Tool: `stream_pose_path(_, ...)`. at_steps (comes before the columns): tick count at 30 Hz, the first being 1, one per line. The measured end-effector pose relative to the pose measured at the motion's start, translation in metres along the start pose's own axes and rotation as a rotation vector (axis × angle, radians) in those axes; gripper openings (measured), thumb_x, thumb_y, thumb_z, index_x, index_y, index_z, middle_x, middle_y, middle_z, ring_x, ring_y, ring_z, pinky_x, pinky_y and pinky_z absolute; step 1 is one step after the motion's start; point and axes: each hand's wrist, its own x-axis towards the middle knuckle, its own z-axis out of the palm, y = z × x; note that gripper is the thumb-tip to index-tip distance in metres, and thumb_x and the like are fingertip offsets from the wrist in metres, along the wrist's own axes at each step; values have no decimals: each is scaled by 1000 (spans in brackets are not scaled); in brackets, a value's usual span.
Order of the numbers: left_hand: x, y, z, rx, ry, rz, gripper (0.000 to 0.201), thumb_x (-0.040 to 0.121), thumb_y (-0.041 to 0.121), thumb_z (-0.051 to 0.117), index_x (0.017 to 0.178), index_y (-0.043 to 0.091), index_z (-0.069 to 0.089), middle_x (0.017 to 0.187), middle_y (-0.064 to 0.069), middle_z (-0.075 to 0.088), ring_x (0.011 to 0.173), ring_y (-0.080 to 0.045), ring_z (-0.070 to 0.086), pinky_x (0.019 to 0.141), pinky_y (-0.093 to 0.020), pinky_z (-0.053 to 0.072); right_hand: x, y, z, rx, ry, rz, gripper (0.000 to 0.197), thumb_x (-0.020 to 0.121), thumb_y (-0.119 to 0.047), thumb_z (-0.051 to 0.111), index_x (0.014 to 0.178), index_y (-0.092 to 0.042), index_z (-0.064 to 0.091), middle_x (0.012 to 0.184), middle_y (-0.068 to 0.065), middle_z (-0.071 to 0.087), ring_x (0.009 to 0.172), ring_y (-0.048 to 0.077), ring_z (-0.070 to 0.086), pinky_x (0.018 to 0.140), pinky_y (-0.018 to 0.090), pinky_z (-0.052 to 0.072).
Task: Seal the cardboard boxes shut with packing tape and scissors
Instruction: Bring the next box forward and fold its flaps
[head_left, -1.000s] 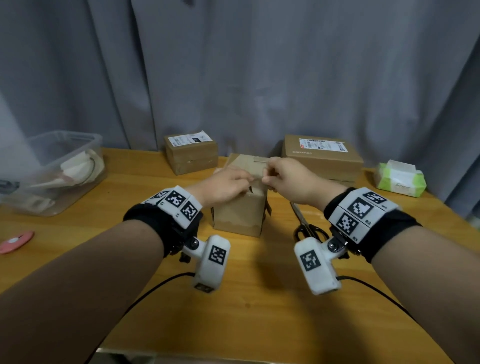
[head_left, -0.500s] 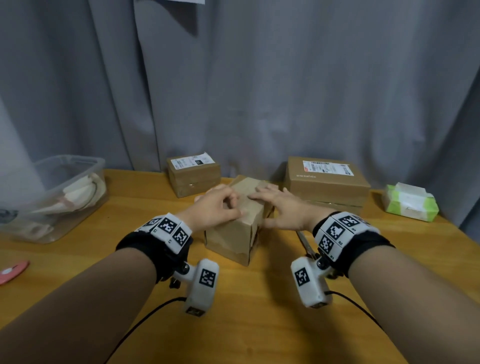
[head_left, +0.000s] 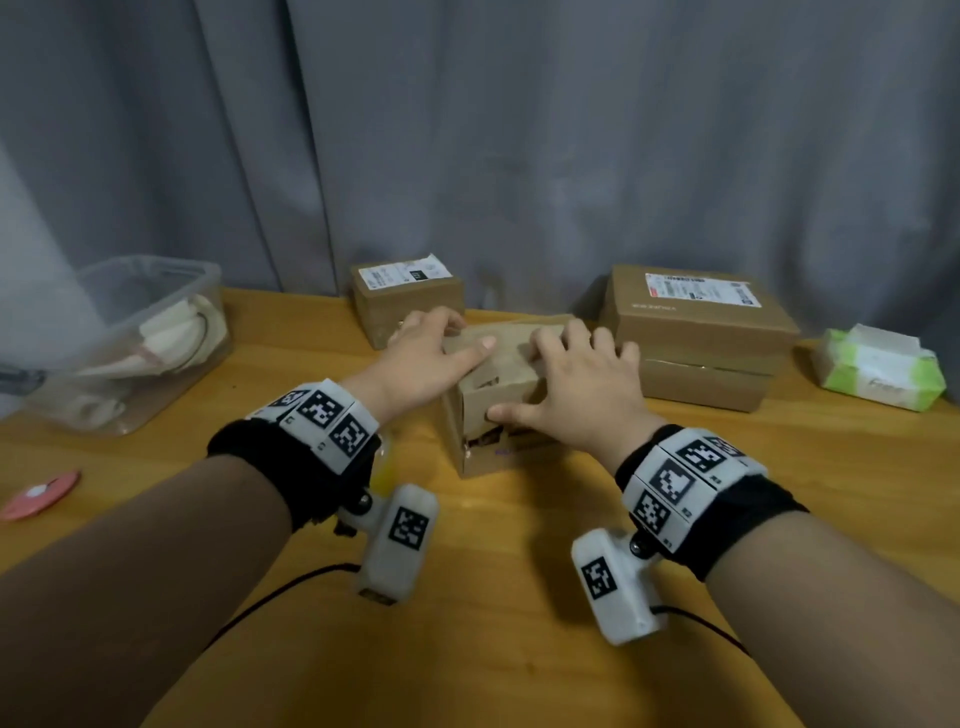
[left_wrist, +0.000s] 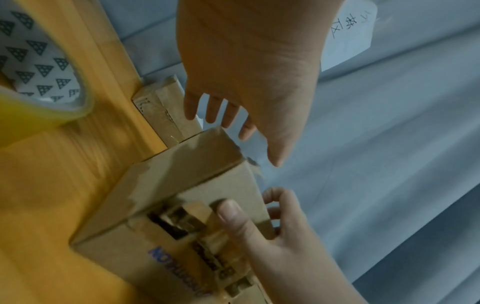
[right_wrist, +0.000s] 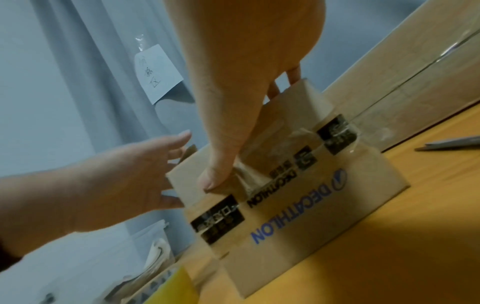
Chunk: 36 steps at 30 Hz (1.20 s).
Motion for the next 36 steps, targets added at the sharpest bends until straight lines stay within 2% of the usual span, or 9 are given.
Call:
stream_pose_path(3, 0, -1, 3, -61, -69, -71, 63, 84, 47, 63, 134, 23, 35, 129, -3, 37, 115, -18, 45, 97, -28, 37, 0, -9, -5, -10, -19, 46, 83, 67, -85, 46, 122, -23, 41, 123, 6, 44, 115, 30, 41, 92, 46, 33)
stream_pose_path(8, 2, -2, 16, -329, -82, -132, 59, 84, 40, 64, 131, 26, 32, 123, -7, 54, 105, -24, 59, 95, -41, 48, -1, -4, -14, 38, -19, 36, 74, 73, -80, 47, 120, -22, 45, 121, 7, 46, 115, 28, 41, 94, 43, 32)
stream_pose_path(12, -8, -2, 11, -282, -3, -64, 47, 97, 45, 40, 131, 14, 39, 127, -11, 54, 114, -24, 52, 100, -36, 41, -1, -8, -12, 260, -32, -51, 53, 85, -61, 53, 123, -25, 47, 126, 2, 44, 121, 25, 39, 102, 41, 29)
stream_pose_path(16, -31, -22, -11, -20, 50, -98, 57, 100, 48, 26, 120, 1, 52, 119, -15, 59, 107, -27, 55, 87, -32, 39, -8, -13, -12, 324, -96, -59, 47, 88, -46, 57, 129, -28, 43, 135, 0, 42, 127, 23, 36, 107, 43, 26)
stream_pose_path(19, -53, -39, -18, 278, -168, -176, 60, 92, 61, 36, 93, 6, 61, 100, -13, 66, 88, -24, 59, 78, -32, 44, -13, -13, -17, 330, -113, -29, 46, 89, -39, 57, 130, -25, 42, 135, 2, 43, 127, 25, 37, 106, 44, 26)
stream_pose_path(22, -69, -47, -9, 519, -375, -178, 50, 88, 51, 57, 110, 5, 56, 109, -9, 60, 96, -24, 55, 83, -34, 45, -18, -13, -26, 358, -153, 5, 47, 88, -32, 57, 132, -23, 41, 136, 4, 43, 128, 26, 36, 108, 45, 27)
stream_pose_path(26, -67, -45, -10, 381, -83, -138, 40, 97, 24, 49, 129, 0, 49, 129, -19, 55, 116, -32, 52, 91, -34, 41, -19, -14, -42, 436, -144, 16, 51, 88, -20, 55, 137, -20, 40, 140, 5, 41, 131, 26, 34, 110, 43, 29)
stream_pose_path(30, -61, -12, -45, 7, 231, 91, 31, 98, 22, 47, 119, 0, 53, 107, -9, 59, 100, -24, 55, 74, -22, 33, -12, -18, -59, 722, -56, 17, 50, 91, -14, 54, 140, -11, 41, 140, 8, 44, 130, 22, 41, 108, 30, 33)
stream_pose_path(36, -67, 15, -67, -187, 260, 362, 21, 94, 22, 56, 105, 6, 63, 95, -2, 63, 85, -10, 55, 73, -19, 42, -9, -24, -74, 1268, -80, 62, 74, 85, -40, 68, 146, -12, 35, 147, 2, 41, 132, 14, 42, 111, 33, 34)
